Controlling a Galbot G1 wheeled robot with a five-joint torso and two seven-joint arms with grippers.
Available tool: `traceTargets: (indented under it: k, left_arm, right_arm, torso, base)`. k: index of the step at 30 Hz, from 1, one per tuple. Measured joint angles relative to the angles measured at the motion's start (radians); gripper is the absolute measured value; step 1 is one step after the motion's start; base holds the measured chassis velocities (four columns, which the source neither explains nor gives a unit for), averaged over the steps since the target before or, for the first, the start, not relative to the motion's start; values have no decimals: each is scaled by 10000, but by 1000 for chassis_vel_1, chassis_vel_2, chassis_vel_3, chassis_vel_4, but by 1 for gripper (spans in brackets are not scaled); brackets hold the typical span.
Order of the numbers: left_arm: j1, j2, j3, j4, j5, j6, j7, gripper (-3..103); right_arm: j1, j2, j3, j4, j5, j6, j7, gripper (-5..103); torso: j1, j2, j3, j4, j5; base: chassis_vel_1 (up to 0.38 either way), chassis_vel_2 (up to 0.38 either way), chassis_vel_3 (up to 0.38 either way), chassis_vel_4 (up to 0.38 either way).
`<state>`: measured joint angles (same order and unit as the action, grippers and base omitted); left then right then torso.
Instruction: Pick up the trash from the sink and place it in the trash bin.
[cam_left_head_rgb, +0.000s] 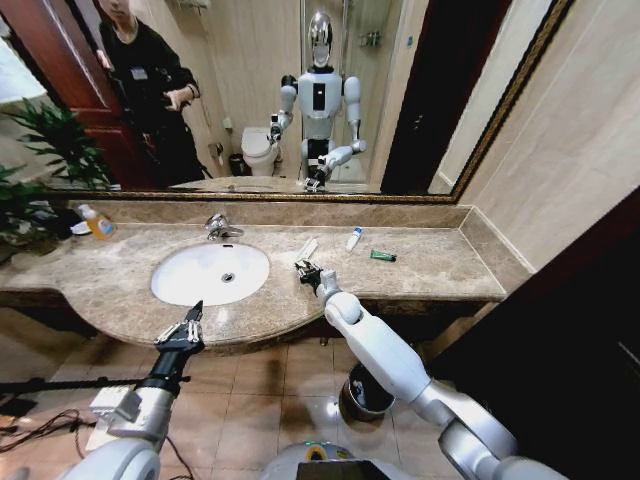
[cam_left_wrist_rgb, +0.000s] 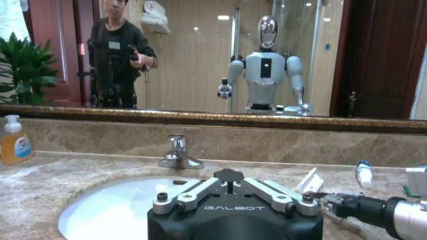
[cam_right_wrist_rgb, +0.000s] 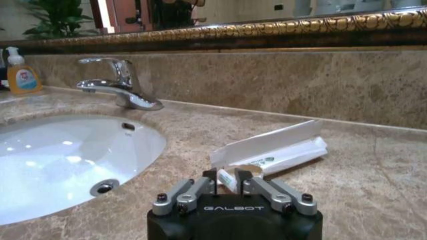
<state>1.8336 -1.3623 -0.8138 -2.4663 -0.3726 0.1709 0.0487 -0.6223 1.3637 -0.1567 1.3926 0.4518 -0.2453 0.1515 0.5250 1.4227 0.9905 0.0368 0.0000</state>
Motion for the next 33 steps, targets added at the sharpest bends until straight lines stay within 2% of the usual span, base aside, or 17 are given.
traceTargets:
  k: [1, 4, 5, 7, 22, 33]
  left_arm:
    - [0, 0, 0, 0, 0, 0, 0, 0]
    - [0, 0, 0, 0, 0, 0, 0, 0]
    - [0, 0, 0, 0, 0, 0, 0, 0]
    - [0, 0, 0, 0, 0, 0, 0, 0]
    - [0, 0, 0, 0, 0, 0, 0, 0]
    - [0, 0, 0, 0, 0, 0, 0, 0]
  right_arm:
    - [0, 0, 0, 0, 0, 0, 0, 19]
    - [-81, 3, 35, 18, -19, 33, -9, 8]
    - [-81, 3, 35, 18, -19, 33, -9, 8]
    - [-113, 1, 51, 44, -31, 47, -10, 1]
    - [-686, -383, 450, 1657, 1, -63, 233, 0]
    - [-2586, -1585, 1397, 4833, 624, -702, 744, 0]
  torso:
    - [0, 0, 0, 0, 0]
    - [0, 0, 0, 0, 0]
    - [0, 0, 0, 0, 0]
    - [0, 0, 0, 0, 0]
    - [0, 0, 0, 0, 1]
    - [0, 0, 0, 0, 2]
  base:
    - [0, 0, 0, 0]
    - [0, 0, 0, 0]
    - [0, 0, 0, 0]
    - [0, 0, 0, 0]
    - [0, 0, 0, 0]
    - [0, 0, 0, 0]
